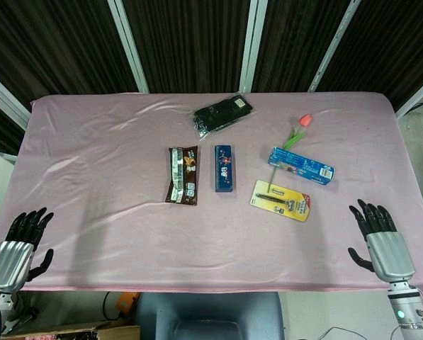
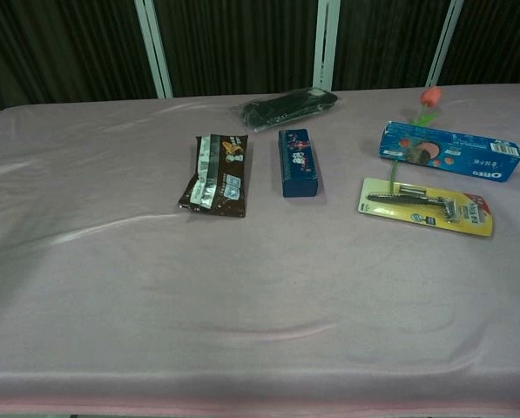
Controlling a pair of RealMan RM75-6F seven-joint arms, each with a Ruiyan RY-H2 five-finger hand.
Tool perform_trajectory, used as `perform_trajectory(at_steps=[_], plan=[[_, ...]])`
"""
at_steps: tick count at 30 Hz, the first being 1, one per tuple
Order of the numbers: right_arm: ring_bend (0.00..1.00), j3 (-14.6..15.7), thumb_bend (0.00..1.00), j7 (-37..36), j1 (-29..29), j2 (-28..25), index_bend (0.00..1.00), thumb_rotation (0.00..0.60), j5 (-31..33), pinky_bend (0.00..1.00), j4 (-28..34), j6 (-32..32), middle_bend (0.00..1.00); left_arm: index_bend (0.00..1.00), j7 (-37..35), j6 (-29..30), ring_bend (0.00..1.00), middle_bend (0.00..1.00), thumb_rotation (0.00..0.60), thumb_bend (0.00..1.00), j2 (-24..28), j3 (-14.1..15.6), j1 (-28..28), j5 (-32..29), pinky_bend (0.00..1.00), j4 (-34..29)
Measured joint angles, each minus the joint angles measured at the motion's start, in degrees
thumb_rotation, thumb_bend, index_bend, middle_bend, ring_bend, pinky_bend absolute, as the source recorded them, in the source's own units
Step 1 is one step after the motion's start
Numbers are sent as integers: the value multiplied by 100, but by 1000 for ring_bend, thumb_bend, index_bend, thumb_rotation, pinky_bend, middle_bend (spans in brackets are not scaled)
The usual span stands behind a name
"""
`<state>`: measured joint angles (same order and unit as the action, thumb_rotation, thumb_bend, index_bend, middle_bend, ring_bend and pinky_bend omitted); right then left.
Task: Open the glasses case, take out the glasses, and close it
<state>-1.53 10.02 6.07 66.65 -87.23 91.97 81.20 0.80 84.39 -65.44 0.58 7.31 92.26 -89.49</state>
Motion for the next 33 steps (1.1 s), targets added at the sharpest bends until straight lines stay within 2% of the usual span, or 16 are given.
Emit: perform_trajectory(at_steps=[7,11,14,19,24,27,33], plan=[[0,-42,396,79,75,61,0,600,61,0,-48,-94,0,0,-90,19,0,0,600,425,33,1,-7,-10,0,0],[0,-160,396,118,340,136,0,600,36,0,-243,-324,0,0,-147,23,0,0,600,424,44,-21,-1,-42,0,0],[0,-289,396,271,751,204,0,600,-14,0,-429,-742,0,0,-105,-36,0,0,600,424,30,-41,20,-103,0,0],[0,-543,396,732,1757,457,0,600,-68,0,-920,-1864,0,0,117,-195,0,0,600,424,-28,-74,75,-238,0,-20],[0,-815,396,1334,2916,1158,0,600,45,0,-1698,-3054,0,0,236,-346,0,0,600,424,-65,-112,128,-402,0,-31],[0,-942,396,1595,3466,1723,0,600,154,0,-2240,-3456,0,0,268,-414,0,0,600,424,-75,-154,153,-522,0,-38],[0,-1077,396,2137,4217,2673,0,600,359,0,-3283,-3910,0,0,288,-460,0,0,600,423,-91,-177,180,-577,0,-32]])
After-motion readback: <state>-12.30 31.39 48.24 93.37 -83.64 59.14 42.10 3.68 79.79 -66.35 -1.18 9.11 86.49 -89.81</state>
